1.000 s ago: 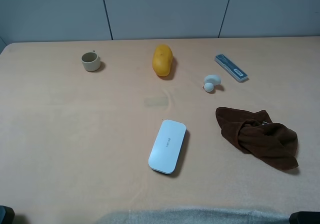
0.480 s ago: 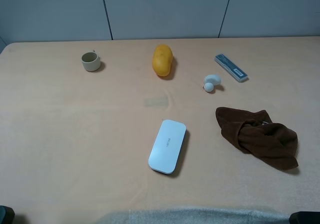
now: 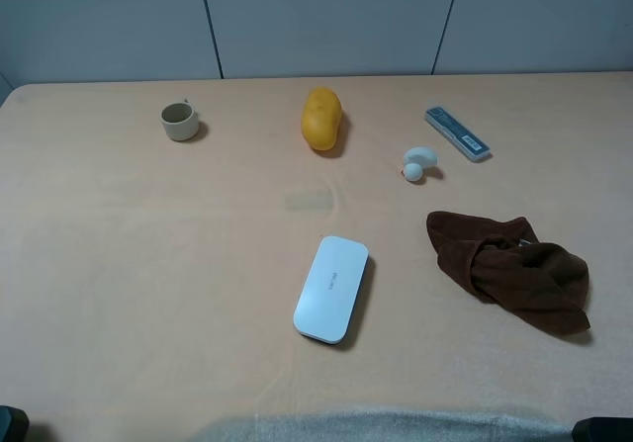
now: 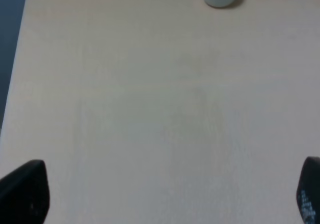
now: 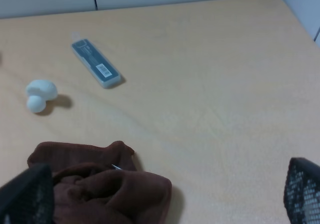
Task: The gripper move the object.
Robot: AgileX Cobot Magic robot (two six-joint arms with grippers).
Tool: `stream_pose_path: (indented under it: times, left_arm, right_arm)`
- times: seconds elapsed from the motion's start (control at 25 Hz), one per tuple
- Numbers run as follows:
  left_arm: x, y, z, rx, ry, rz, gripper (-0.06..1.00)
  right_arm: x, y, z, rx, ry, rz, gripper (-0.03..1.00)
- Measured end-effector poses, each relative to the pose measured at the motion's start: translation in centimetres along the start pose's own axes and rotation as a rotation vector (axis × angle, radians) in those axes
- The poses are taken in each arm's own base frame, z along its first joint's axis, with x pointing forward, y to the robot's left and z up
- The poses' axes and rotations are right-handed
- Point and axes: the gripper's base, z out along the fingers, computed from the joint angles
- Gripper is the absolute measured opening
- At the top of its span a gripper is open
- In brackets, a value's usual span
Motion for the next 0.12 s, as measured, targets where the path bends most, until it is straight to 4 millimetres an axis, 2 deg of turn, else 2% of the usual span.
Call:
stream_pose_path:
  times: [0.12]
  left_arm:
    - [0.00,0.00,0.00,0.000,0.000,0.000,0.99]
  right_arm:
    - [0.00,0.00,0.00,0.000,0.000,0.000,0.69]
